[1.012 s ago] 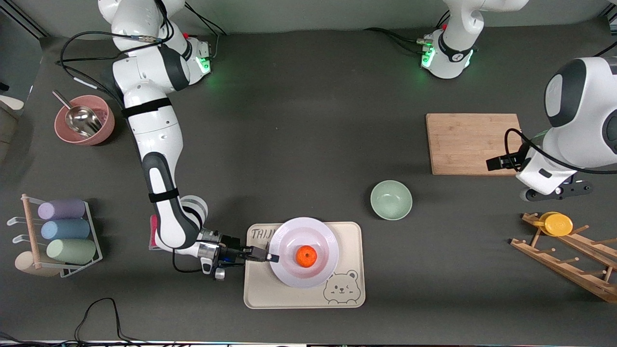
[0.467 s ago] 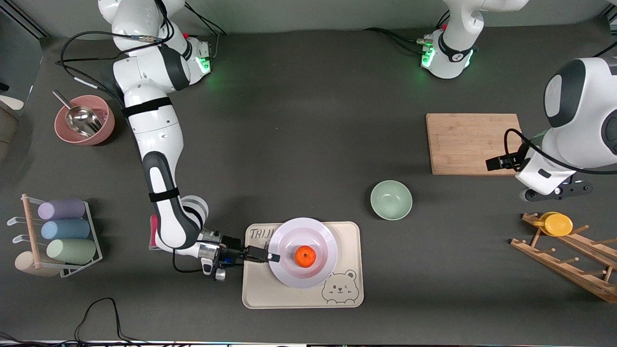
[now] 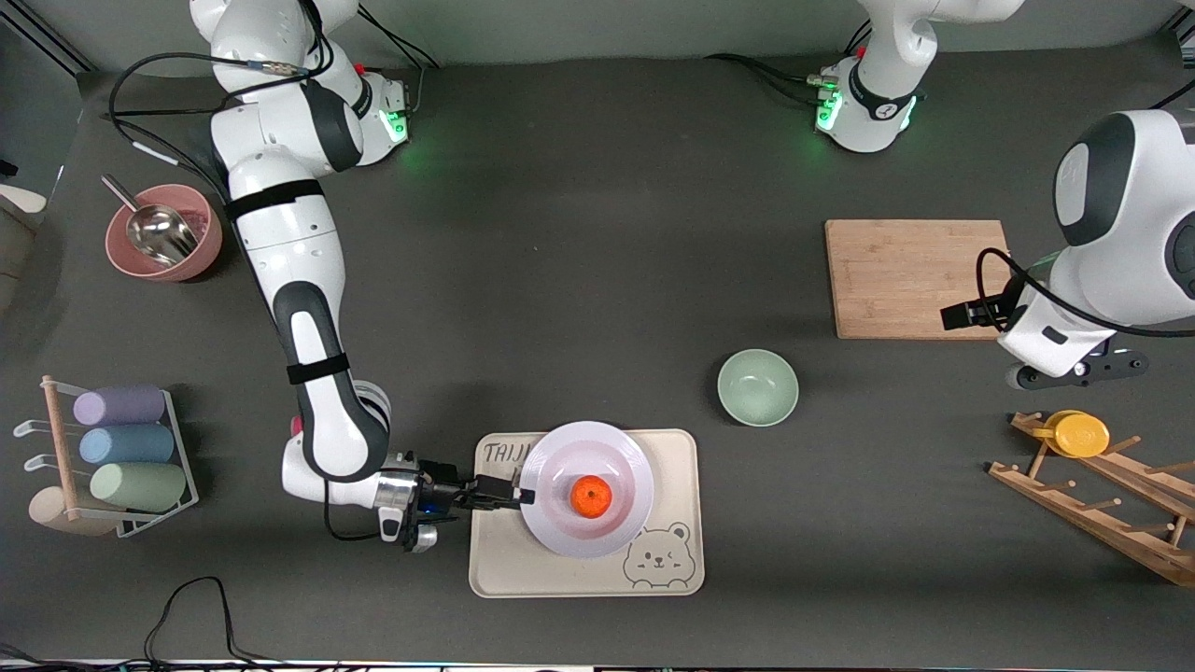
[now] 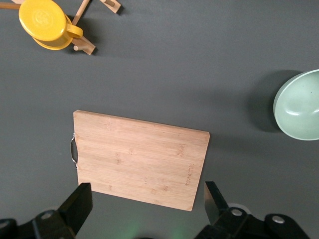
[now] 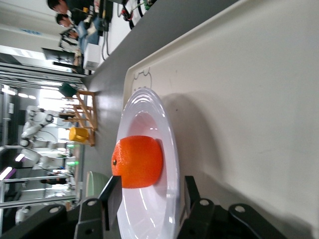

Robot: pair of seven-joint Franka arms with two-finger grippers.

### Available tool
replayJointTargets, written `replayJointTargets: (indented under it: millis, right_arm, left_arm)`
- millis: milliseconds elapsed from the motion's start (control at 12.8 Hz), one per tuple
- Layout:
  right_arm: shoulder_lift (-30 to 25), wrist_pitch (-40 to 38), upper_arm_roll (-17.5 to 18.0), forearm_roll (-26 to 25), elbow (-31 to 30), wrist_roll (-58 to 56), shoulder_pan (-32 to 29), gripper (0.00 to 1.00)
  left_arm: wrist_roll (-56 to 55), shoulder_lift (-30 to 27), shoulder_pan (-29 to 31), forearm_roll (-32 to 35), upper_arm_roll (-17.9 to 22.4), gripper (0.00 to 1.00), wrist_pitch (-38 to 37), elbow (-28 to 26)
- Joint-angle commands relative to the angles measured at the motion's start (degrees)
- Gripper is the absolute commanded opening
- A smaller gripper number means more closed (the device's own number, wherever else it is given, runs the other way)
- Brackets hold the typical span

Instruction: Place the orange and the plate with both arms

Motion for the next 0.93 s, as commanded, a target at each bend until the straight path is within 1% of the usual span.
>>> replayJointTargets:
  millis: [0, 78, 156, 233, 311, 467, 545, 623, 778, 856]
  right_arm:
    - [-6.3, 0.0, -0.8, -10.6, -4.2, 4.7, -1.3, 0.63]
    - [-9.0, -0.5, -1.0, -15.9, -6.1, 6.0, -2.0, 0.71]
    - [-11.8, -1.2, -1.0, -21.2, -8.3, 6.7, -2.7, 0.74]
    - [-14.4, -3.1, -1.0, -26.2, -9.5, 7.1, -3.2, 0.89]
    - [-16.7, -5.5, -1.9, -31.1, -9.9, 7.6, -3.8, 1.0]
    - [-21.8, -14.0, -4.2, -39.3, -10.1, 9.0, -4.9, 1.0]
    - [-25.1, -17.6, -5.1, -43.5, -10.5, 11.7, -5.1, 1.0]
    - [-29.4, -20.3, -5.2, -48.4, -11.8, 15.2, -5.4, 1.0]
    - [-38.6, -22.4, -4.9, -60.6, -15.3, 19.3, -5.6, 1.0]
    - [-42.9, -23.8, -4.8, -65.5, -17.3, 21.9, -5.7, 1.0]
  left_arm:
    - [0.0, 0.6, -0.4, 0.6, 0.2, 1.0, -1.5, 1.8]
    - [0.1, 0.6, -0.4, 0.6, 0.2, 1.0, -1.5, 1.8]
    - [0.2, 0.6, -0.4, 0.6, 0.2, 1.0, -1.5, 1.8]
    - [0.1, 0.6, -0.5, 0.6, 0.2, 1.0, -1.5, 1.8]
    - [0.0, 0.6, -0.5, 0.6, 0.2, 1.0, -1.5, 1.8]
    - [0.1, 0.6, -0.5, 0.6, 0.2, 1.0, -1.5, 1.8]
    - [0.1, 0.6, -0.5, 0.6, 0.2, 1.0, -1.6, 1.8]
    - [0.1, 0.6, -0.5, 0.6, 0.2, 1.0, -1.6, 1.8]
    - [0.0, 0.6, -0.5, 0.7, 0.2, 1.0, -1.6, 1.8]
    - [0.0, 0.6, -0.5, 0.7, 0.2, 1.0, -1.6, 1.8]
